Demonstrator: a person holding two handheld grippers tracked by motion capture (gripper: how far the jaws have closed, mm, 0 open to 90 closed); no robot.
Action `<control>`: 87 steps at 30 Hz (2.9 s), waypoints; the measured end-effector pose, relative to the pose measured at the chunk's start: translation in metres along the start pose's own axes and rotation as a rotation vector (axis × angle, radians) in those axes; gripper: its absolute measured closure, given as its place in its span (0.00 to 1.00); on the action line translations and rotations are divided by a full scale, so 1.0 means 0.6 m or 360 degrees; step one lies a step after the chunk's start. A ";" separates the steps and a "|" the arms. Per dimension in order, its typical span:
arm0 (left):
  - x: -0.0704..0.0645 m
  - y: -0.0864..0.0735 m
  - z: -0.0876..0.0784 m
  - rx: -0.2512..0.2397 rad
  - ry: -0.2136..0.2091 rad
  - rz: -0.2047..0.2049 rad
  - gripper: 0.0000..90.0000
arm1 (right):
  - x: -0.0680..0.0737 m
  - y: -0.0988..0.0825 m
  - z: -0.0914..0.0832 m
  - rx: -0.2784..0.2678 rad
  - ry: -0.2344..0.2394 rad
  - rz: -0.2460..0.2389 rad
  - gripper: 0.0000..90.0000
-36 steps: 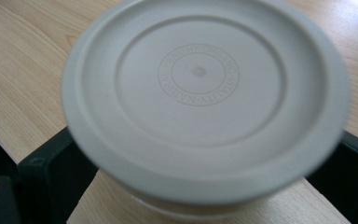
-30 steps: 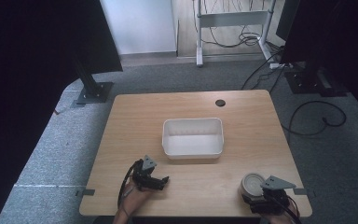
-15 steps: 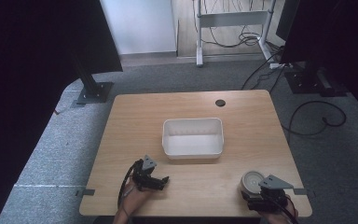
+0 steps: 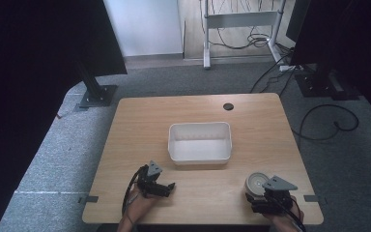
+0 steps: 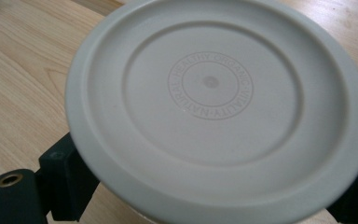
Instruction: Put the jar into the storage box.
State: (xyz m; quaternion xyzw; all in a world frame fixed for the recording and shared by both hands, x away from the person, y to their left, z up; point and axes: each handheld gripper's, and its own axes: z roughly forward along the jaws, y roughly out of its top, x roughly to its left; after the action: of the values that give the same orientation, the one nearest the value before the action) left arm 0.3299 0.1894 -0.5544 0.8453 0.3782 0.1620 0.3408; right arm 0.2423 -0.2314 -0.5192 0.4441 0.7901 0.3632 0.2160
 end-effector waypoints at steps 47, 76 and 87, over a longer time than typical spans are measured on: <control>0.000 0.000 0.000 -0.0001 -0.0001 0.0003 0.00 | 0.052 0.091 0.069 -0.0078 0.0092 -0.0076 0.11; 0.000 0.000 0.000 -0.0001 -0.0002 0.0004 0.00 | 0.075 0.168 0.118 -0.0129 0.0175 -0.0089 0.11; 0.001 0.000 0.000 -0.0002 -0.0003 0.0005 0.00 | 0.080 0.188 0.136 -0.0116 0.0184 -0.0103 0.11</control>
State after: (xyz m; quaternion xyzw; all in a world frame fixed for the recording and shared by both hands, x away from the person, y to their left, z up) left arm 0.3302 0.1896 -0.5545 0.8458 0.3766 0.1619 0.3414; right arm 0.3337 -0.1202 -0.4861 0.3883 0.8015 0.4096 0.1976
